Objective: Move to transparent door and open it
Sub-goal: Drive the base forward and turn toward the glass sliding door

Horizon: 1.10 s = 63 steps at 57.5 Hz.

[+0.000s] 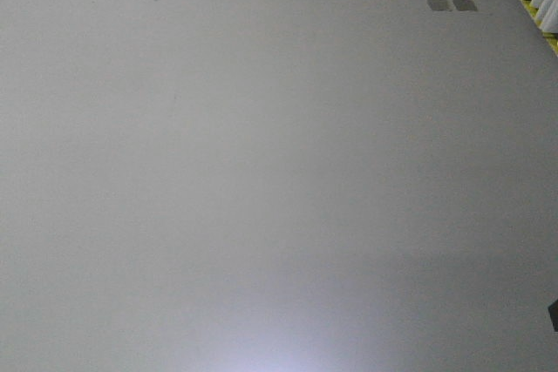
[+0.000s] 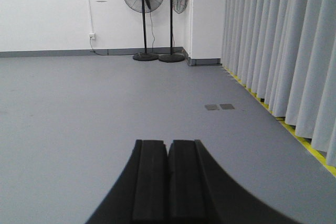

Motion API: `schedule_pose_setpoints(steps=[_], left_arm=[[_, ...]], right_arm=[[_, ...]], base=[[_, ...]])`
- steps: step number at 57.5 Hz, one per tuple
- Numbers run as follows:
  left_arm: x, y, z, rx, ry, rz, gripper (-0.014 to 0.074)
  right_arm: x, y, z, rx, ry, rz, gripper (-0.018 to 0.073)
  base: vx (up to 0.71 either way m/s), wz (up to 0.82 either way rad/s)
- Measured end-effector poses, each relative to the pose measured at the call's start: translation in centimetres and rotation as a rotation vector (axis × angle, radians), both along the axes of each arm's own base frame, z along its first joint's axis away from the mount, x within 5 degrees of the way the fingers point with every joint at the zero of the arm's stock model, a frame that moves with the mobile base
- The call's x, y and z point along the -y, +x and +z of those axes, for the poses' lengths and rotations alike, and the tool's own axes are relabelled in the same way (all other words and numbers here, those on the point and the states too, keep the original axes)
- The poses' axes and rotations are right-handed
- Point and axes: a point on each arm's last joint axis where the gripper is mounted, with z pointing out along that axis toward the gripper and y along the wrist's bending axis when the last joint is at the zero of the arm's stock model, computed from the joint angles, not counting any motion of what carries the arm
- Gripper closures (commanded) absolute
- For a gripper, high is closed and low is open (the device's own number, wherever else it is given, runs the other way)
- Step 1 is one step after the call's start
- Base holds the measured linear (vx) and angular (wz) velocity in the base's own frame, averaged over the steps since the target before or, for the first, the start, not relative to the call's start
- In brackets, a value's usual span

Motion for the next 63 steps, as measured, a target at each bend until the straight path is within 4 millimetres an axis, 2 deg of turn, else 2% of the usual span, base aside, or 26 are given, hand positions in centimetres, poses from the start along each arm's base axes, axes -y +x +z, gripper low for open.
schedule_pose_setpoints(steps=[22,63], left_arm=[[0.00,0.00,0.00,0.000,0.000,0.000,0.0603],[0.00,0.00,0.00,0.000,0.000,0.000,0.0603]], right_arm=[[0.00,0.00,0.00,0.000,0.000,0.000,0.0565],[0.00,0.00,0.00,0.000,0.000,0.000,0.0565]], base=[[0.12,0.06],[0.13,-0.09]])
